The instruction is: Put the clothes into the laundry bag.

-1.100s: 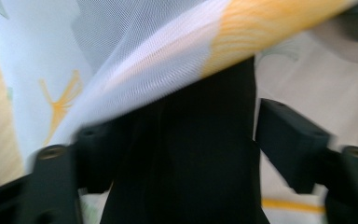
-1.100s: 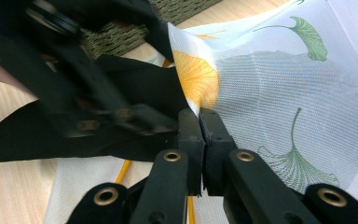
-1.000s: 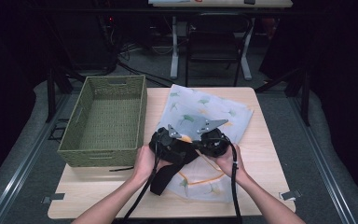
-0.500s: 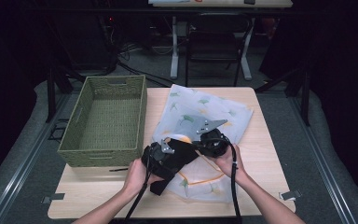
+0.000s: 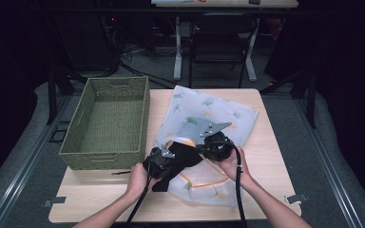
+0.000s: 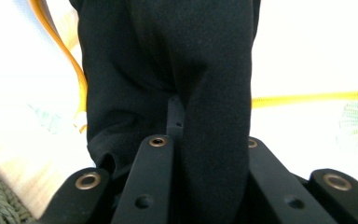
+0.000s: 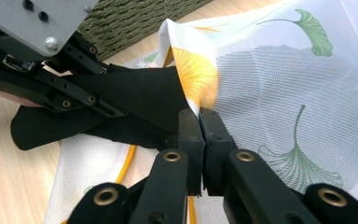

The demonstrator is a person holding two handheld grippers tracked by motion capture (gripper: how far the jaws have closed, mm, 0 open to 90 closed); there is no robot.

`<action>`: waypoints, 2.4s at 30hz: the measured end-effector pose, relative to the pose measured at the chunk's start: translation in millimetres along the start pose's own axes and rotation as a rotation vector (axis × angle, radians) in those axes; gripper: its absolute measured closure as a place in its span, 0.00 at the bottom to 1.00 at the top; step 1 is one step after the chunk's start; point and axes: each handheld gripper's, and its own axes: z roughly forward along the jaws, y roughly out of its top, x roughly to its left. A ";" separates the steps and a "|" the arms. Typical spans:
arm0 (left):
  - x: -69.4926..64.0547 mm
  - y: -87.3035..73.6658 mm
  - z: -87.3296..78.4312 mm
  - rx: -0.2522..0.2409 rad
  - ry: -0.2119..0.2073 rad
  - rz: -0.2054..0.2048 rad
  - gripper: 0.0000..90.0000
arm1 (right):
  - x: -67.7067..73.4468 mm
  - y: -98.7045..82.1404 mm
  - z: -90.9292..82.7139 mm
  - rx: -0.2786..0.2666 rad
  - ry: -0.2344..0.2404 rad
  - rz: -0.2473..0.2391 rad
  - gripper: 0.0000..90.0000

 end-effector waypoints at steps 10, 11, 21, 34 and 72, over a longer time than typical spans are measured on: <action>-3.3 24.0 -5.9 -0.139 0.015 -0.019 0.95 | 2.0 6.4 -6.9 -0.051 0.018 0.022 0.99; -3.3 24.0 -5.9 -0.139 0.015 -0.019 0.95 | 2.0 6.4 -6.9 -0.051 0.018 0.022 0.99; -7.1 44.5 3.2 -0.231 0.023 -0.041 0.95 | 3.0 8.6 -11.9 -0.084 0.026 0.030 0.99; -8.3 62.5 12.9 -0.380 0.080 -0.087 0.95 | 4.4 9.6 -14.6 -0.114 0.025 0.043 0.99; -2.6 28.9 -8.6 -0.171 0.020 -0.024 0.19 | 0.1 0.4 -3.6 -0.044 0.036 0.092 0.99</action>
